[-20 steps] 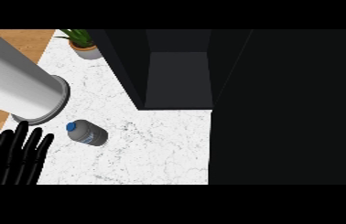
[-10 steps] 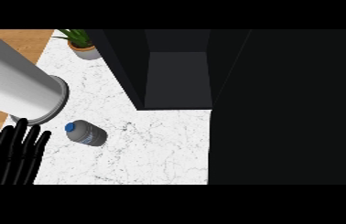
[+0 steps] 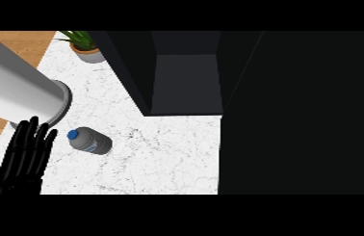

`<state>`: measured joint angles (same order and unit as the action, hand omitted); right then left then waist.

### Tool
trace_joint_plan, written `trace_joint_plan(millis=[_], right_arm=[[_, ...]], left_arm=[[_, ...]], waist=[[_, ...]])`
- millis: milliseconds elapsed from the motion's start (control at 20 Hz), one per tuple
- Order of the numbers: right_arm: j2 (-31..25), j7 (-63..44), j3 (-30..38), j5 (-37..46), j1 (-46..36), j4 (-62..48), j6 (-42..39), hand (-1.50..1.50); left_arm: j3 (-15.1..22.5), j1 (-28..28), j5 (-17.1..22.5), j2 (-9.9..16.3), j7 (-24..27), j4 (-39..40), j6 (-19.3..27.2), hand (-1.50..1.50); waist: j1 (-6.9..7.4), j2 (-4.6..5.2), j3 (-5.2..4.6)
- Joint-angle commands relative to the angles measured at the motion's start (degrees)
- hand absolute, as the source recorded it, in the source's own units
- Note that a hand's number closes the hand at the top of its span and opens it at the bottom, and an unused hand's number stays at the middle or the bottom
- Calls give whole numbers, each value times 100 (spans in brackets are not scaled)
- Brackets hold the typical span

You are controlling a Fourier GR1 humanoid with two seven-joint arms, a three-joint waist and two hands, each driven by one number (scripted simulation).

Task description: Pick up the bottled water, place it into the cabinet and close the cabinet

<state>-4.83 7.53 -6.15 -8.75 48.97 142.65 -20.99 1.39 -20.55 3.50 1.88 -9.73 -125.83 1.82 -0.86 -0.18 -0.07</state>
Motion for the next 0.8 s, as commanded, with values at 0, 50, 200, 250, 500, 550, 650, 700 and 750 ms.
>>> trace_joint_plan(millis=[0,50,200,250,500,550,650,700,750], right_arm=[[-87,-262,129,-440,436,986,-62,-150],[-78,-249,76,-426,618,1143,-79,-150],[-71,287,276,-369,559,581,-286,-150],[-40,-85,55,-355,626,1065,-135,-150],[-49,365,111,-354,1032,884,-393,-150],[-9,313,50,-322,1072,1072,-317,-150],[-159,138,229,-653,948,1133,-334,-150],[-191,548,310,-498,1431,1106,-577,-150],[-193,628,411,-556,1399,1041,-585,-150]], left_arm=[[-353,185,33,58,577,963,-126,-150],[-421,22,179,79,792,1084,-269,-150],[-527,594,-46,172,894,1774,-218,-150],[-397,232,-65,61,1176,1867,-303,-150],[-880,898,101,322,1309,2762,-395,-150],[-876,1133,-1,221,1350,3017,-223,-150],[-816,909,22,179,1859,3434,-459,-150],[-1000,1000,46,261,2019,3722,-461,-150],[-916,1042,-1,174,2107,3905,-453,-150]], waist=[[-14,7,-1],[-14,0,-4],[-38,5,3],[-3,9,-2],[-34,9,1],[-55,15,-2],[6,29,-4],[-82,5,-4],[-65,8,-2]])
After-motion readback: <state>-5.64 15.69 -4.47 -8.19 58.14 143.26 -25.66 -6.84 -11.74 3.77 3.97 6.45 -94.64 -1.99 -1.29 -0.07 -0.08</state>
